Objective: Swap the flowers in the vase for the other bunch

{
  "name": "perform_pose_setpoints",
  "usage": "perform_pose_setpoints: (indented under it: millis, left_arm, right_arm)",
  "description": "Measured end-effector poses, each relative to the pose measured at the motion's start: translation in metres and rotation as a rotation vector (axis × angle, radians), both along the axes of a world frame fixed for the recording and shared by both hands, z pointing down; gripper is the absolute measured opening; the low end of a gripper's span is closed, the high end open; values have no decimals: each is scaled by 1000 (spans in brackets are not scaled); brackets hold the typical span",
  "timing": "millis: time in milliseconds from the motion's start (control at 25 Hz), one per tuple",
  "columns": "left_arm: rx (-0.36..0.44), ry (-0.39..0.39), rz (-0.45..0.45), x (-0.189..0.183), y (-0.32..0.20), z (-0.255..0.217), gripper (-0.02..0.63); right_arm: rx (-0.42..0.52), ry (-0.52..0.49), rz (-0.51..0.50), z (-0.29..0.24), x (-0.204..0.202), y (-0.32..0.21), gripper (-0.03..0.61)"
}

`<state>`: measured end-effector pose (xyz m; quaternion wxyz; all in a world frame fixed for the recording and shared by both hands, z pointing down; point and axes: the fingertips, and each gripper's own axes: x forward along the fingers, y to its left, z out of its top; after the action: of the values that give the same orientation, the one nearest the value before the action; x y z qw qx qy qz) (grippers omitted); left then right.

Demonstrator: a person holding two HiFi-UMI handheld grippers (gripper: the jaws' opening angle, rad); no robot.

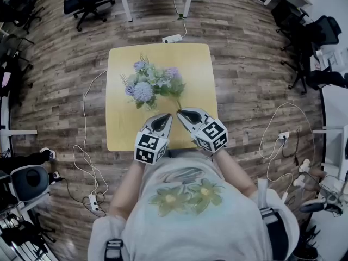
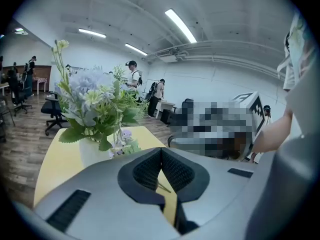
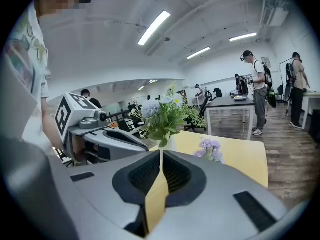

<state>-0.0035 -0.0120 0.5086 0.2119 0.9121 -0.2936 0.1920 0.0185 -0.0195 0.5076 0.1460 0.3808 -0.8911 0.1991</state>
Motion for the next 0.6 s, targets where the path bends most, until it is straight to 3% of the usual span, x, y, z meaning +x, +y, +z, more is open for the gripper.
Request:
perform_pose_setpoints:
  millis: [600]
  left_arm:
    - [31, 31, 12, 7, 2, -15, 18]
  right_arm:
    - [68, -35, 9, -18, -2, 6, 41]
